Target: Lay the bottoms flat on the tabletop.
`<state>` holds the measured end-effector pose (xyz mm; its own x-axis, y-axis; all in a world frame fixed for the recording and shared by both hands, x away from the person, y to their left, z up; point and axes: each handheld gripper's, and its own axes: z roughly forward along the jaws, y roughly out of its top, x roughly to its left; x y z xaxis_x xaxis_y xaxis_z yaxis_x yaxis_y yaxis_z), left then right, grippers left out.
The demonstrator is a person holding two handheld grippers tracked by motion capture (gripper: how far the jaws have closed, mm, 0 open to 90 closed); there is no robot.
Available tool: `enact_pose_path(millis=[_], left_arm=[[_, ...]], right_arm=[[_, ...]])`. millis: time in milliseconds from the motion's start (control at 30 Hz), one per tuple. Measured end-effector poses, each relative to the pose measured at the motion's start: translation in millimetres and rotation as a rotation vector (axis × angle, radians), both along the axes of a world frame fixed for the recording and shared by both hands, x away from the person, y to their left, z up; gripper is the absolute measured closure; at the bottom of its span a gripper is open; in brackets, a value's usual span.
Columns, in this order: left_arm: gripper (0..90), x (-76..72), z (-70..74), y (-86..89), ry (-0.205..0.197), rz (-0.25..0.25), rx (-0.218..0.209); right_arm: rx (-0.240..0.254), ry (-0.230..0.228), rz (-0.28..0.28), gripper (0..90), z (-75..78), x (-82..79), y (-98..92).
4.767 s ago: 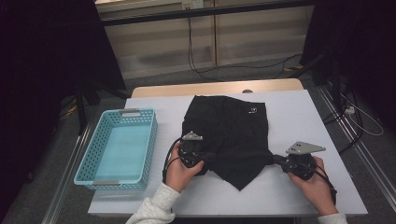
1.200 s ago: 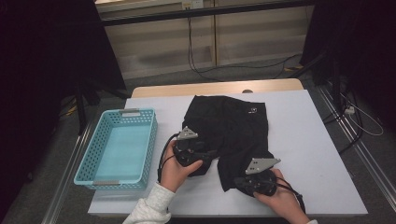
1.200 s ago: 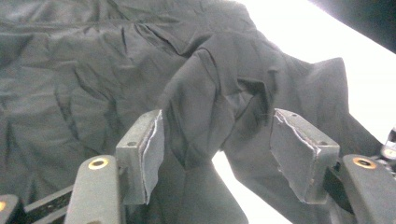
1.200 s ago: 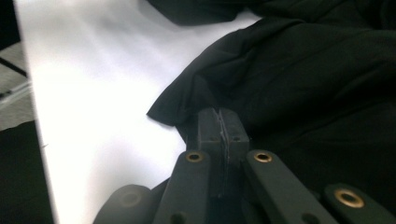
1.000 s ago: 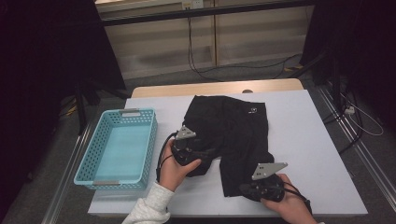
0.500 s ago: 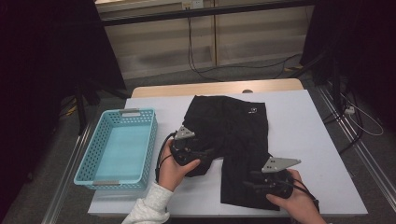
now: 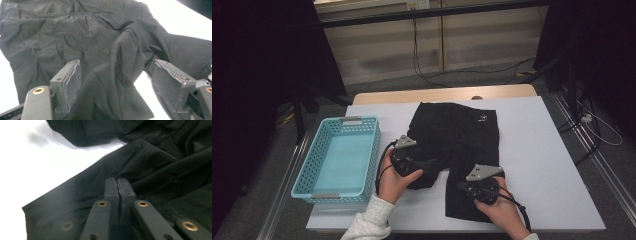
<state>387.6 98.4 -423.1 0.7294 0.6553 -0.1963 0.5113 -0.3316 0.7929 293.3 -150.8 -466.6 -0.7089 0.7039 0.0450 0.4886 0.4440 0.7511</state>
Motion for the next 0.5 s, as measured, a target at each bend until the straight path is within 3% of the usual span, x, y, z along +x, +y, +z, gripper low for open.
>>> enact_pose_path(millis=[100, 200, 267, 367, 433, 500], left_arm=[[24.4, 0.3, 2.6, 1.9, -0.006, 0.002, 0.003], [24.3, 0.5, 2.5, 2.6, -0.006, 0.003, -0.001], [24.3, 0.8, 1.9, 2.7, -0.005, 0.003, 0.000], [24.2, 0.1, 1.7, 1.6, 0.001, 0.003, 0.004], [24.0, -0.2, 1.5, 0.7, 0.000, -0.003, 0.005], [23.6, -0.1, 1.0, 0.5, 0.004, 0.000, 0.005]], right_arm=[[0.017, 0.026, 0.041, 89.8, 2.6, -5.2, -0.7], [0.041, 0.076, 0.141, 89.6, 5.4, -16.8, -1.5], [0.028, 0.102, 0.181, 87.6, 5.0, -25.0, -1.9], [0.055, 0.090, 0.149, 66.6, 10.0, -25.0, -7.3], [0.080, 0.057, 0.098, 61.4, 17.9, -20.2, -17.4], [0.105, 0.016, 0.012, 53.8, 26.1, -13.8, -32.1]])
